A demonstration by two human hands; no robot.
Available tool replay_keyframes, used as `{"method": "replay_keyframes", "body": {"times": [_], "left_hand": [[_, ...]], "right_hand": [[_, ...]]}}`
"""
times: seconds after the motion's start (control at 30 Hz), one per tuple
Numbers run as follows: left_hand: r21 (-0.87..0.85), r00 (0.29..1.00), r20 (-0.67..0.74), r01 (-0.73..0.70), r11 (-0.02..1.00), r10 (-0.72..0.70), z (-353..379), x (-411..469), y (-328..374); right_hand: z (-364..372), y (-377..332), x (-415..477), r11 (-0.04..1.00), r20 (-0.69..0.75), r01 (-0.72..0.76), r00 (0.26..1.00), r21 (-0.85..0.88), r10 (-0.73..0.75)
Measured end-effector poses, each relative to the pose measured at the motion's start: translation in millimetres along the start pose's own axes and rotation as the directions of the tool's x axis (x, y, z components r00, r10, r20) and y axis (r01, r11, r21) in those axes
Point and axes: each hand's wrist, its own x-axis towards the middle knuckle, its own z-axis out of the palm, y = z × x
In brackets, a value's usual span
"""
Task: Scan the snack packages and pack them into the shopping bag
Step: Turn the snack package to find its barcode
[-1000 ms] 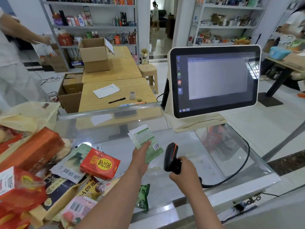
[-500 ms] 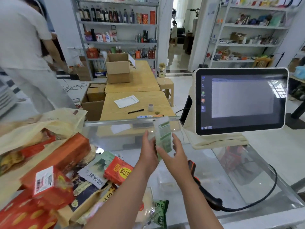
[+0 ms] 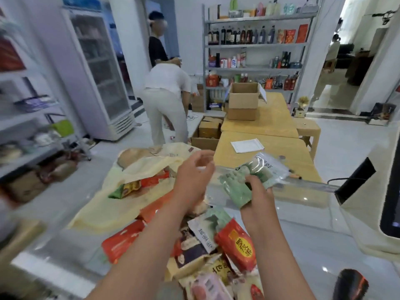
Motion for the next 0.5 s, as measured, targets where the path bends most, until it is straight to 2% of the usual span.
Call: {"method": "replay_keyframes", "body": {"times": [0.07, 0.13, 0.23, 0.27, 0.3, 0.4, 0.5], "left_hand": [[0.355, 0.975, -0.161, -0.089, 0.930, 0.155, -44.4, 3.5, -22.1], [0.649, 0.954, -0.209, -0.029, 0.760, 0.215, -88.5, 5.8, -50.9], [0.860, 0.968, -0.248, 0.201, 0.469, 0.040, -137.3, 6.4, -87.9], [0.876, 0.964, -0.264, 0.232, 0.423, 0.017, -149.5, 7.8, -97.8], [0.871, 0.959, -0.281, 0.244, 0.425, 0.025, -159.9, 10.7, -103.6], [0.811, 0.930, -0.330, 0.192, 0.553, 0.162, -186.4, 26.2, -102.5], [0.821, 0.900, -0.293, 0.064, 0.567, 0.323, -211.0, 45.5, -87.5]], "right_hand": [[19.9, 7.2, -3.1, 0.997, 0.049, -0.070, 0.996, 0.040, 0.068], [38.3, 17.5, -7.4, 0.986, 0.100, -0.165, 0.982, 0.030, 0.161], [61.3, 34.3, -18.9, 0.957, 0.149, -0.287, 0.945, -0.041, 0.290], [68.3, 40.4, -24.8, 0.950, 0.163, -0.303, 0.936, -0.073, 0.311], [74.8, 48.1, -31.3, 0.942, 0.179, -0.319, 0.926, -0.108, 0.334], [98.0, 77.0, -56.5, 0.897, 0.230, -0.400, 0.870, -0.190, 0.437], [127.2, 111.9, -70.3, 0.862, 0.193, -0.448, 0.848, -0.237, 0.493]]}}
